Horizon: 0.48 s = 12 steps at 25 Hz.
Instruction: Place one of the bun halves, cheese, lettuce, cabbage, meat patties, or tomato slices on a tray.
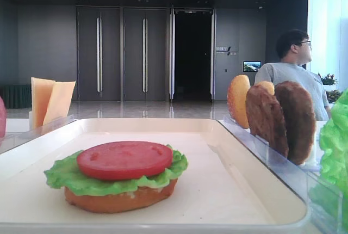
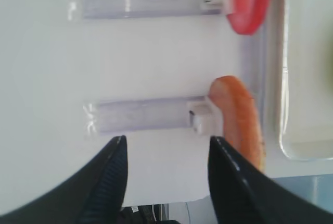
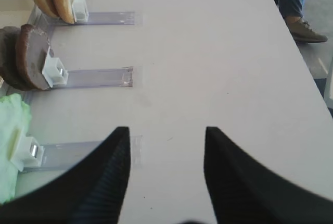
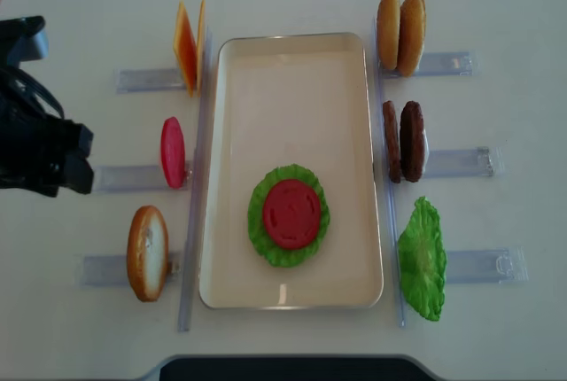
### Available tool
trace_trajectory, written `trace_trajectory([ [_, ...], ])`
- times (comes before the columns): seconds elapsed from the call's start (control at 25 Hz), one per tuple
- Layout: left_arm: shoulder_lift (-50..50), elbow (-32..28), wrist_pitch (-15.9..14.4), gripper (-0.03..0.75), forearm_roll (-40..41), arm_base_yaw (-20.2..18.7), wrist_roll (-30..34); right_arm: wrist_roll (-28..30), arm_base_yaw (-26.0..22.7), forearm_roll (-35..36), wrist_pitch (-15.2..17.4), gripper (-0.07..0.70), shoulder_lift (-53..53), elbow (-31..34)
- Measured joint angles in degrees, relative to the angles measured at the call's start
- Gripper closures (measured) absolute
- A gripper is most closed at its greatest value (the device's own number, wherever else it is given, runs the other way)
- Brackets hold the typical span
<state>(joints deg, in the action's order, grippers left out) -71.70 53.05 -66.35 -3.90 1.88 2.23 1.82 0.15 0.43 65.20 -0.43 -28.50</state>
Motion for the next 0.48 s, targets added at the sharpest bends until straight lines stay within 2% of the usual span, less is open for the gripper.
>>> trace_trajectory([
  [0.12,0.0,0.0,-0.2,0.333,1.0,2.4,0.0,0.0,0.0,0.0,0.0,0.285,0.0,0.0],
  [0.48,2.5,-0.7,-2.1,0.333,1.8,2.5,0.0,0.0,0.6,0.4,0.0,0.285,0.0,0.0],
])
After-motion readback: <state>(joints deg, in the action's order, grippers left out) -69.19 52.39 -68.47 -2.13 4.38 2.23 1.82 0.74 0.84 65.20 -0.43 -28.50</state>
